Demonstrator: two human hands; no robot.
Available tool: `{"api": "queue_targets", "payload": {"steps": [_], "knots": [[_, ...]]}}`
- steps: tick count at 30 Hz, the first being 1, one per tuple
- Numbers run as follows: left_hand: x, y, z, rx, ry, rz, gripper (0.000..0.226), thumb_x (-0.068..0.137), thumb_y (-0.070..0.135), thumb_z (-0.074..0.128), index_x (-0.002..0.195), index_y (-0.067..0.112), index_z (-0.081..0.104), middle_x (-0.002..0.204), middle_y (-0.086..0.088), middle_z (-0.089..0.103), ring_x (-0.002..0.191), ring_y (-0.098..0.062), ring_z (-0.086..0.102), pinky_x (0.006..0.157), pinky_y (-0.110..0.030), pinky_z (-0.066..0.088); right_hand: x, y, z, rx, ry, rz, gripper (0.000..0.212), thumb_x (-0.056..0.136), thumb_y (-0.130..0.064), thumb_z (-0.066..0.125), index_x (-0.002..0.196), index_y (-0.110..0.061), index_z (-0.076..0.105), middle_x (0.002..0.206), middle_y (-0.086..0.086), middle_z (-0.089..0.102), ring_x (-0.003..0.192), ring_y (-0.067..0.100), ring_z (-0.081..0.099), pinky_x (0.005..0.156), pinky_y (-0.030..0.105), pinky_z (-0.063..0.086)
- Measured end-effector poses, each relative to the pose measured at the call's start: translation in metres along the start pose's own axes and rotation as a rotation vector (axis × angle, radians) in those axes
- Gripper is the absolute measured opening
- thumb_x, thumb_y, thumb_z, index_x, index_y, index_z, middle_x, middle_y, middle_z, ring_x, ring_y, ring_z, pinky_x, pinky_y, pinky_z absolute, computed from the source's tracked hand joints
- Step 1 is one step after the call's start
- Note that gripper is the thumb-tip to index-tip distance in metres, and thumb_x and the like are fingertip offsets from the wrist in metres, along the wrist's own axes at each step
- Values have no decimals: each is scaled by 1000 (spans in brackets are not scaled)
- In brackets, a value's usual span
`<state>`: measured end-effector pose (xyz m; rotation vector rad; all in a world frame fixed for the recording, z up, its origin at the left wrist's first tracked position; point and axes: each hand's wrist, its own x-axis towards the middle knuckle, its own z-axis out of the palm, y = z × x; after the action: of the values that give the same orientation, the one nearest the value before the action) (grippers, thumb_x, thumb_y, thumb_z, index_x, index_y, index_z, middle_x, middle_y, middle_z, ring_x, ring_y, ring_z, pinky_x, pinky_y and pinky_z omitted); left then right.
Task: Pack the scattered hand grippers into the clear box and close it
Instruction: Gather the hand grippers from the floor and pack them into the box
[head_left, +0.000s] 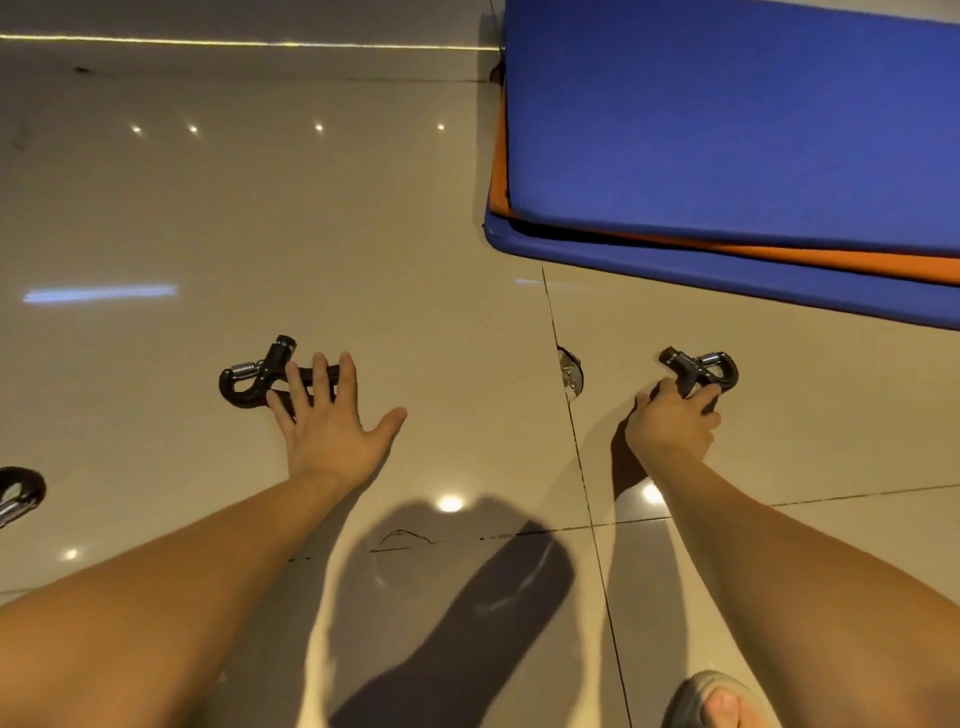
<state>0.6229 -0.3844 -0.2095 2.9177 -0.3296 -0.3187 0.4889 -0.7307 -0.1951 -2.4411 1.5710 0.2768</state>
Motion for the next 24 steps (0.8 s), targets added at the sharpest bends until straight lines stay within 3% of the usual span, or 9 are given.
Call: {"api": "queue_targets", "payload": {"steps": [5,7,9,10,12,14,15,19,24], "knots": [[-18,7,1,-2,-39,222,94,88,82,25,160,24,13,169,-3,8,154,-26,-16,120,-55,-14,-33,-5,6,49,30,-117,38,98,-28,52,133,-14,53,163,20,16,134,45,34,107,52,38],[-28,6,-3,-28,-71,389,82,91,78,29,153,24,33,165,0,24,155,-21,-3,123,-52,-8,-49,-3,5,117,32,-161,33,90,-23,60,121,-13,58,159,15,26,131,42,37,106,50,39],[-40,6,-5,-98,-28,477,61,92,71,39,130,27,57,153,1,44,152,-17,18,124,-51,4,-64,4,7,171,49,-211,27,84,-18,65,110,-13,59,154,12,33,129,39,42,105,50,40],[-46,7,-4,-139,49,441,52,90,67,46,119,27,62,147,0,50,147,-19,27,123,-52,10,-70,7,9,200,67,-224,28,84,-18,67,109,-12,58,151,13,36,126,38,45,103,51,41],[-55,12,-1,-240,187,165,58,82,62,64,121,20,60,141,-8,49,137,-27,36,118,-54,22,-78,13,12,253,118,-208,36,85,-21,72,114,-9,55,140,16,44,118,38,52,97,52,45],[-58,23,0,-288,153,-149,82,73,63,76,134,13,51,137,-14,47,130,-34,38,109,-53,28,-82,15,11,263,142,-151,50,84,-28,77,121,-7,50,129,15,50,113,36,54,91,50,48],[-57,28,0,-254,115,-213,86,71,63,77,135,12,50,134,-15,49,127,-35,40,105,-51,30,-83,16,10,265,136,-116,57,84,-31,79,125,-6,48,127,15,52,114,35,53,90,49,48],[-50,38,-4,-205,39,-221,69,76,56,78,126,13,59,122,-16,52,117,-35,44,96,-47,35,-90,20,5,280,77,-3,61,84,-34,80,127,-2,50,125,16,53,119,35,50,91,49,48],[-64,35,-4,-356,-43,-185,64,72,42,82,123,17,54,111,-14,53,105,-35,54,85,-45,50,-107,38,1,277,-5,42,49,82,-27,78,117,-1,56,120,15,50,114,36,50,85,44,49]]}}
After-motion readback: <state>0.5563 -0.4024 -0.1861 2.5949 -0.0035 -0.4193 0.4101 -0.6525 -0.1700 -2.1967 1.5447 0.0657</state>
